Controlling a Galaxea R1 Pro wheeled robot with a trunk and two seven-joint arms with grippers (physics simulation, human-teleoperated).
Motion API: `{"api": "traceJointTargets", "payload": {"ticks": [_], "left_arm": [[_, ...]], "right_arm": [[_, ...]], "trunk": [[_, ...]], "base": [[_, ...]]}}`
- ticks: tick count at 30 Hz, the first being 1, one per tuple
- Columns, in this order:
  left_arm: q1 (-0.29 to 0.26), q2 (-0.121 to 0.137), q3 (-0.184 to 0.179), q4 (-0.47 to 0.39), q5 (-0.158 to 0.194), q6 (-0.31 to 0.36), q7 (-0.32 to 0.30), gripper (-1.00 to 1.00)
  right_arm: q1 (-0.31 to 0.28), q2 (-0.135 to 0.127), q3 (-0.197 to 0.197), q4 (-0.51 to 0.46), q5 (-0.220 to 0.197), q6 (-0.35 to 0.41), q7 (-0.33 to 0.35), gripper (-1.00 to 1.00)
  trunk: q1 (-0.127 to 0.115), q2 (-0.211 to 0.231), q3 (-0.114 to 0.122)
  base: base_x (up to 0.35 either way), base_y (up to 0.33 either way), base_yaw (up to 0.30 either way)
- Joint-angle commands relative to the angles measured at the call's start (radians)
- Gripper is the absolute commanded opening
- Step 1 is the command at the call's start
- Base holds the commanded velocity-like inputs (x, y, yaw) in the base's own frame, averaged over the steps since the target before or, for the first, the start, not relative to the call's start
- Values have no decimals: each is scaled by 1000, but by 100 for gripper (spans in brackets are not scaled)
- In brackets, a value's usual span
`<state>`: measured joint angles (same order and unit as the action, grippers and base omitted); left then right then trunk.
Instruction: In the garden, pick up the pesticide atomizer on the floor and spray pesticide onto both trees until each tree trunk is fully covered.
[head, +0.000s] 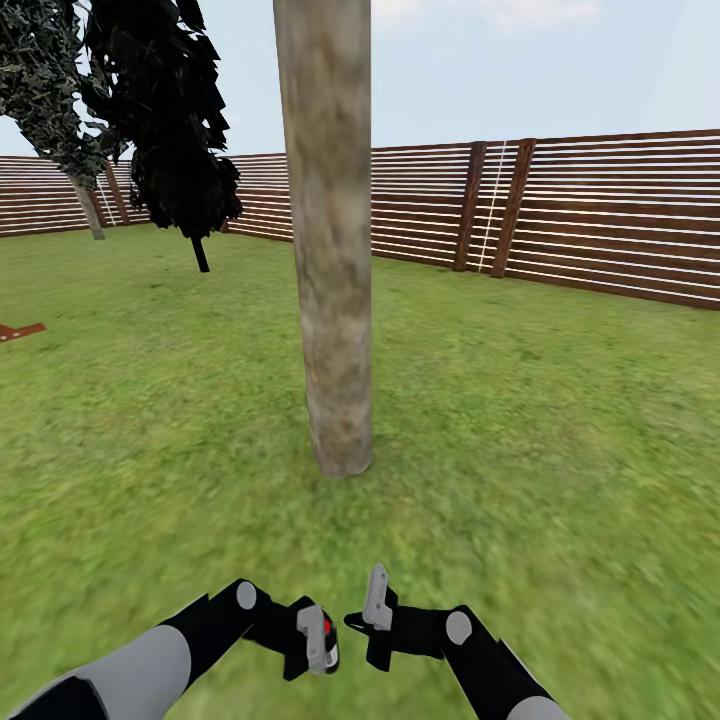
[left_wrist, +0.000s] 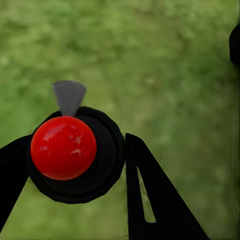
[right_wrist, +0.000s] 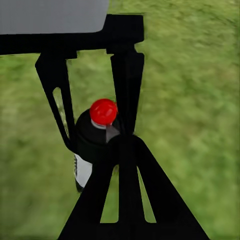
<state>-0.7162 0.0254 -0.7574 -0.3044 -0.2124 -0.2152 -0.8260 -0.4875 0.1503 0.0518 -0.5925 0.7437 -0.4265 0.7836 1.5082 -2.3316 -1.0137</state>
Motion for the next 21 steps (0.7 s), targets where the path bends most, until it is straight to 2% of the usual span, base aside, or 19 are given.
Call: {"api": "traceJointTargets", "payload": {"ticks": [1,21], "left_arm": [[-1,0,4,-2,-10,-6,-18,-100],[-2,1,13,-8,-3,-15,-38,-100]], "right_arm": [[0,1,-1,-1,8,-5,0,-100],[0,2,-1,-2,8,-5,0,-100]], "trunk": [[0,0,-1],[0,0,-1]], "base": [[0,0,0],[0,0,0]]}}
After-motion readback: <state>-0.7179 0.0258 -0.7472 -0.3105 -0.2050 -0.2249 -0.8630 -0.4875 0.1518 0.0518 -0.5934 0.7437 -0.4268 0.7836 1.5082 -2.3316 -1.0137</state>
